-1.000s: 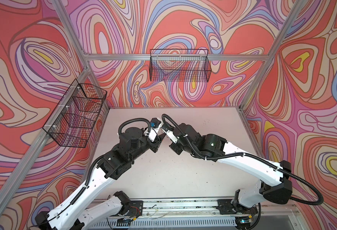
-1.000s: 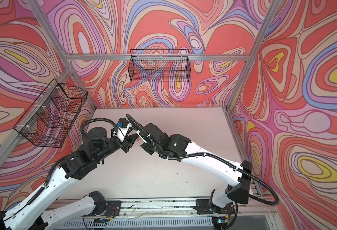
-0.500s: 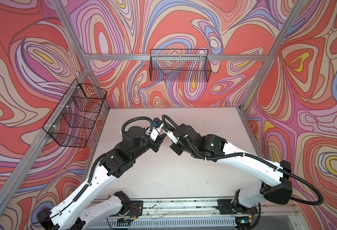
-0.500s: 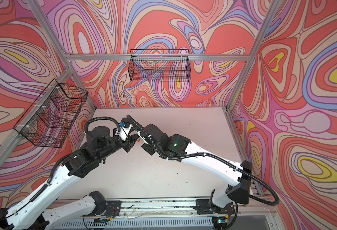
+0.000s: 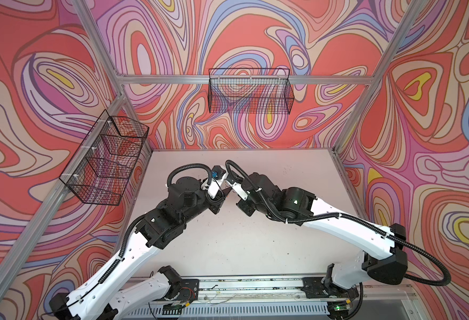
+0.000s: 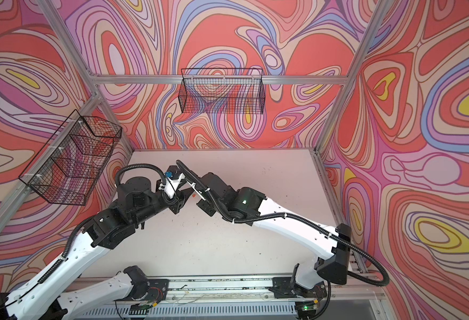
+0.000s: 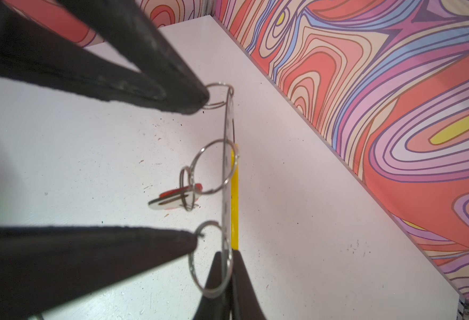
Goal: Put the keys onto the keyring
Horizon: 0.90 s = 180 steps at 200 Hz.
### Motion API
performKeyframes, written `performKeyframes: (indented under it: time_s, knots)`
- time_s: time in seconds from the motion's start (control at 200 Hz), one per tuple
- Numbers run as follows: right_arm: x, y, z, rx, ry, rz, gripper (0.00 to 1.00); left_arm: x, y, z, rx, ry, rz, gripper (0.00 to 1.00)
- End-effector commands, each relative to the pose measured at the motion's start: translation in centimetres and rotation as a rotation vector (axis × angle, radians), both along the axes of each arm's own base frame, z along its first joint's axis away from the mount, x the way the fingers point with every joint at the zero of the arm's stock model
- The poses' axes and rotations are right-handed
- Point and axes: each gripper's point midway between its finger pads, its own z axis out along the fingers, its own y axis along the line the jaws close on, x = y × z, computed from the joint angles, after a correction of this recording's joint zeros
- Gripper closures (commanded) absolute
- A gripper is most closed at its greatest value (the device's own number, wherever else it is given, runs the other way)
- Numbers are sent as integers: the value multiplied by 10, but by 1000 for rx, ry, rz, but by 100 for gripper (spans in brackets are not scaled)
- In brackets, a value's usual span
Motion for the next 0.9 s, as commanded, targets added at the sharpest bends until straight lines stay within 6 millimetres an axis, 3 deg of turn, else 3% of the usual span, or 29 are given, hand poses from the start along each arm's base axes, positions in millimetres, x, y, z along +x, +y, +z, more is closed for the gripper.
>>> performKeyframes:
  time_s: [0.0,0.426,0.896]
  knots:
    - [0,-4,16,37,-31,-7,100,-4,-2,-4,8,15,-21,56]
    - [-4,1,17,59,-21,19,100,12,-3,3,-2,-21,33,57]
    - [-3,-2,11,49,-20,9,100,3,3,-6,12,6,26,57]
